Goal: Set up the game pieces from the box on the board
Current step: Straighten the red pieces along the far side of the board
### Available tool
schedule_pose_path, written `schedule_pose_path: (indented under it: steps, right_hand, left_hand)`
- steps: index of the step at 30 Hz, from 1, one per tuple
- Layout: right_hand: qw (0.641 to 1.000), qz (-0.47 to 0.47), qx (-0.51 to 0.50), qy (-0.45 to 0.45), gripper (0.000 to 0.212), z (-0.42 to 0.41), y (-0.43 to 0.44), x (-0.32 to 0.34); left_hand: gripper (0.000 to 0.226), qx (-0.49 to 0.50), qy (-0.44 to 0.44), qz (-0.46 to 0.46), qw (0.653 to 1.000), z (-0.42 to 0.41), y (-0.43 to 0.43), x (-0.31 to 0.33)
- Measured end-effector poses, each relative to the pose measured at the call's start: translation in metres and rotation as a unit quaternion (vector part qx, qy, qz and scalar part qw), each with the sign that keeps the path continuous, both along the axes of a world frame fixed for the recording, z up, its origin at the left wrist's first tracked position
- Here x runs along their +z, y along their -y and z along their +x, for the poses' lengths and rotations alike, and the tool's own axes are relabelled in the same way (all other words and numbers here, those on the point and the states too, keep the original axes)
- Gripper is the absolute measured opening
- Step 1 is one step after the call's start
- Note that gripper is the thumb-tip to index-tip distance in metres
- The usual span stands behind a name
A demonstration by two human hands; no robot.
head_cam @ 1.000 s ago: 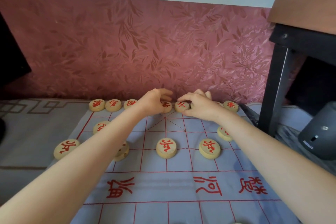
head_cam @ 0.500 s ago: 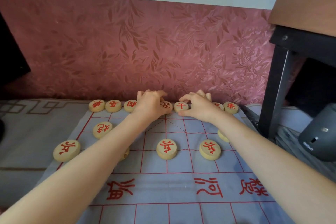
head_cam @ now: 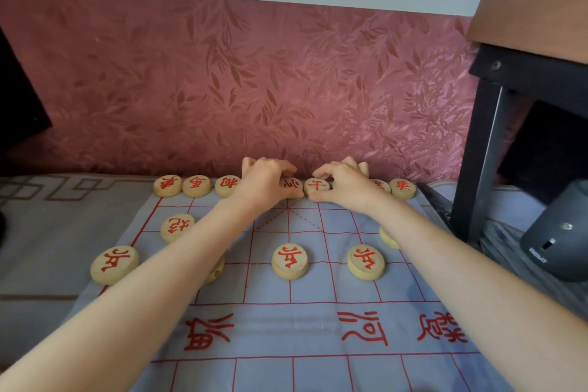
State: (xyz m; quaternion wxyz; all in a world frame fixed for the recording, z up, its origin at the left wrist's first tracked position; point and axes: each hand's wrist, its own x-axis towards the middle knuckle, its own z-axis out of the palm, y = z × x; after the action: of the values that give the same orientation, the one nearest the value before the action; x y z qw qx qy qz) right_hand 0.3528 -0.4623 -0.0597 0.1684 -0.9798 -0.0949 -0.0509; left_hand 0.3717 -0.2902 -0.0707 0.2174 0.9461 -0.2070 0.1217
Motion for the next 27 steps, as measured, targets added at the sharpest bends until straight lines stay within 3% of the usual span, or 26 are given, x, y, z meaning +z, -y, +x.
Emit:
schedule_pose_path:
  steps: [4,23,27]
  right_hand:
    - [1.000,0.004,0.002,-0.013,0.047,0.000,0.000,-0.001]
    - [1.000,0.006,0.003,-0.007,0.044,0.002,0.003,-0.010]
    - [1.000,0.000,0.017,-0.005,0.055,-0.005,0.007,-0.008]
  left_hand:
    - [0.044,-0.022,-0.019,-0.022,0.999,0.001,-0.001,-0.002]
    - [0.046,-0.051,-0.042,-0.064,0.996,0.002,-0.005,-0.007]
    - [0.051,-0.047,-0.018,-0.028,0.998,-0.001,-0.002,-0.007]
